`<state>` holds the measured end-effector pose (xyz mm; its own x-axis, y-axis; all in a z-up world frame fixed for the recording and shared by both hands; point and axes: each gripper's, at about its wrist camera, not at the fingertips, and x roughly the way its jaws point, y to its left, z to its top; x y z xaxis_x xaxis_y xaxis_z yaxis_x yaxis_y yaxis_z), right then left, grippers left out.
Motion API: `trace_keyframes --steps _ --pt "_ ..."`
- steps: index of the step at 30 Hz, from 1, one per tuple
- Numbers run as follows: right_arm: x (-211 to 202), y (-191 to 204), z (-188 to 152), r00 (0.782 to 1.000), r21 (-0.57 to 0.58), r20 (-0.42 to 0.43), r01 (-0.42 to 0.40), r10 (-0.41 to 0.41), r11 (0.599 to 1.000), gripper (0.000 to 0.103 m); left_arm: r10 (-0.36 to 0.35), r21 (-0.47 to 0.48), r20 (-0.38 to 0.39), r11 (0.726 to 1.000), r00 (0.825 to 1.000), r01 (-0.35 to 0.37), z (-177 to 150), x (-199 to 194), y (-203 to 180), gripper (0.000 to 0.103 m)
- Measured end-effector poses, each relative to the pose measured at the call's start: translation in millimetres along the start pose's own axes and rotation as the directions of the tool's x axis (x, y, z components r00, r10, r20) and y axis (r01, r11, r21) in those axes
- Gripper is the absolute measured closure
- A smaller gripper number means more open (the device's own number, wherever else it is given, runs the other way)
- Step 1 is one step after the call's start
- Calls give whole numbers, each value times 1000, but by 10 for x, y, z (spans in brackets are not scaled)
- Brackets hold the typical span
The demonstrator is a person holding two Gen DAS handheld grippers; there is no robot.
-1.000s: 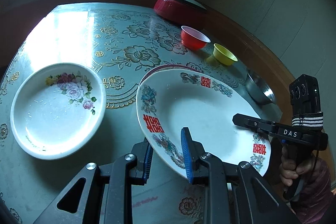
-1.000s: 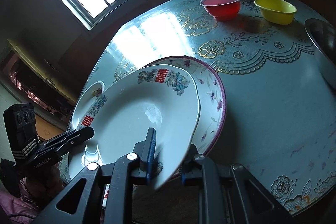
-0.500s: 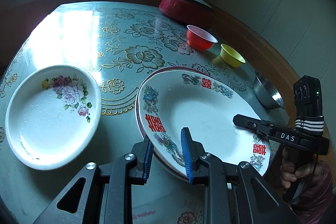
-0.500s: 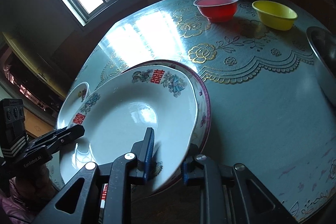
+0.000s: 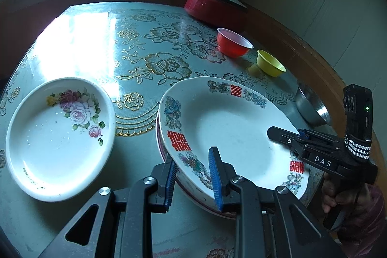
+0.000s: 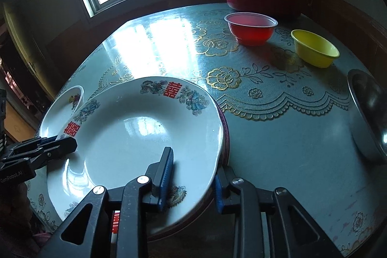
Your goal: Organize plates and bowls
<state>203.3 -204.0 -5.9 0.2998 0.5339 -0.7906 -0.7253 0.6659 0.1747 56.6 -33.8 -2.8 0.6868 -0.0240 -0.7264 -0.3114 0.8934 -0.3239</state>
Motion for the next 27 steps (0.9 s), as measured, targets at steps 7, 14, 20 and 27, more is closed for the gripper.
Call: trace_keyframes --steps 7,14,20,27 --pt "-7 13 22 1000 -24 1 21 -21 999 73 12 8 -8 1000 1000 -12 -2 -31 -23 75" --pt "-45 95 24 996 -81 34 83 -80 993 71 19 -7 -16 1000 1000 -19 -16 -54 -15 74" --pt "-42 110 24 995 -109 38 93 -89 990 71 25 -13 -19 1000 1000 -25 -59 -82 -11 75" --pt "-31 115 51 995 -116 33 102 -99 988 70 47 -14 -24 999 999 -47 -64 -77 -21 75"
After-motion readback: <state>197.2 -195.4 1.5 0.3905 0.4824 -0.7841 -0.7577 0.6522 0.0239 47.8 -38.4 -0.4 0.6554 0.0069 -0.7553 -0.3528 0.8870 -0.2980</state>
